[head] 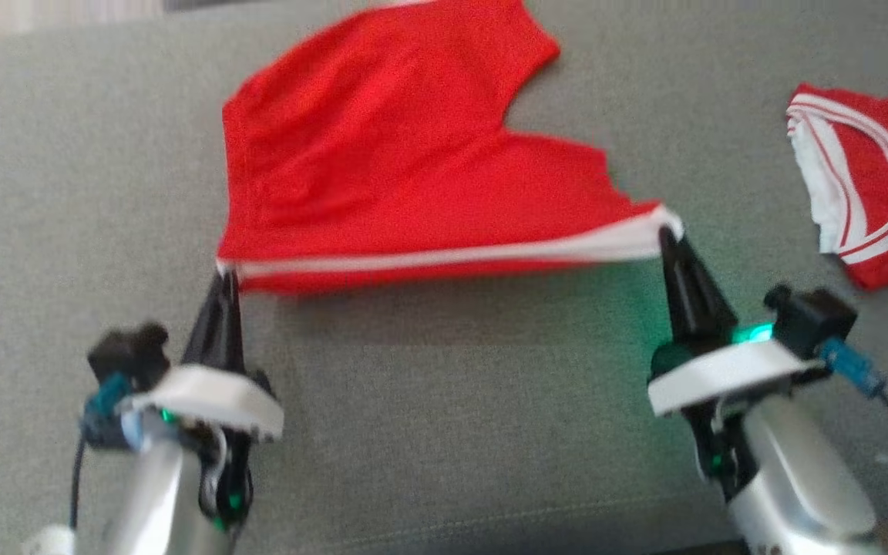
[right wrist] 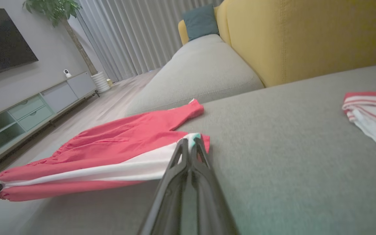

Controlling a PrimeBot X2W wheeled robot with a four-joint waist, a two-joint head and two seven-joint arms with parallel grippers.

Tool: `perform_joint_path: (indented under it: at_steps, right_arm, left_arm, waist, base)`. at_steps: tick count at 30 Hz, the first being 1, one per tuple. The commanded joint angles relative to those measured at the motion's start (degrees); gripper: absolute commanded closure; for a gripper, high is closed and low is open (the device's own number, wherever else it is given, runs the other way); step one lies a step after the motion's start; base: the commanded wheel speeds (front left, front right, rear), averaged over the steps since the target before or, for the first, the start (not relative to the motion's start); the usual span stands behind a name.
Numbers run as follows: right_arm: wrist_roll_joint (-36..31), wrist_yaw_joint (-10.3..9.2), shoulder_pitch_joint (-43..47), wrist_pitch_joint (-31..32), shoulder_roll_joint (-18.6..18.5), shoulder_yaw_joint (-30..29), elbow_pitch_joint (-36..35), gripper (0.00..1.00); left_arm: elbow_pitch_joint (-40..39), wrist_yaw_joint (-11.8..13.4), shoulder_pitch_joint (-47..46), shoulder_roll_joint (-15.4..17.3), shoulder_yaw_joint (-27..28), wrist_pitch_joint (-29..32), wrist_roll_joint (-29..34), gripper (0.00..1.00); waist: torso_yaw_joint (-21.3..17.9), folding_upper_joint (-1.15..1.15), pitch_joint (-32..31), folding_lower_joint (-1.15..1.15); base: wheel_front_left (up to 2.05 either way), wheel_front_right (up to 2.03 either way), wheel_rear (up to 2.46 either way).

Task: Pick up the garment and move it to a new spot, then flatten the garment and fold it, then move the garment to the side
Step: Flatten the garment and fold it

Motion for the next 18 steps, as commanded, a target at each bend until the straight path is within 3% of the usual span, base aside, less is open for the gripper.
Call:
perform_joint_path:
  at_steps: [1, 10, 18]
  right_arm:
    - [0.40, -0.05, 0.46, -0.17, -0.46, 0.82, -1.21, 1.00]
    - [2.84, -0.05, 8.93, 2.29, -1.92, 4.84, -0.90, 1.00]
    - [4.72, -0.05, 12.05, 4.92, -3.15, 2.48, -5.96, 1.00]
  left_arm:
    - [-1.90, 0.70, 0.52, 1.30, 1.56, -0.29, -0.52, 1.00]
    - [-2.55, 2.72, 11.60, 1.30, 0.04, -0.29, -3.19, 1.00]
    - [-4.58, 2.88, 16.22, 1.29, -1.18, -0.29, -2.97, 1.00]
  waist:
    - [-0.22, 0.00, -2.28, 0.00]
    - [-1.12, 0.00, -8.94, 0.00]
    - [0.06, 0.00, -8.54, 0.00]
  base:
    - [0.00, 0.00, 0.00]
    - [0.00, 0.00, 0.00]
    - [0.00, 0.00, 0.00]
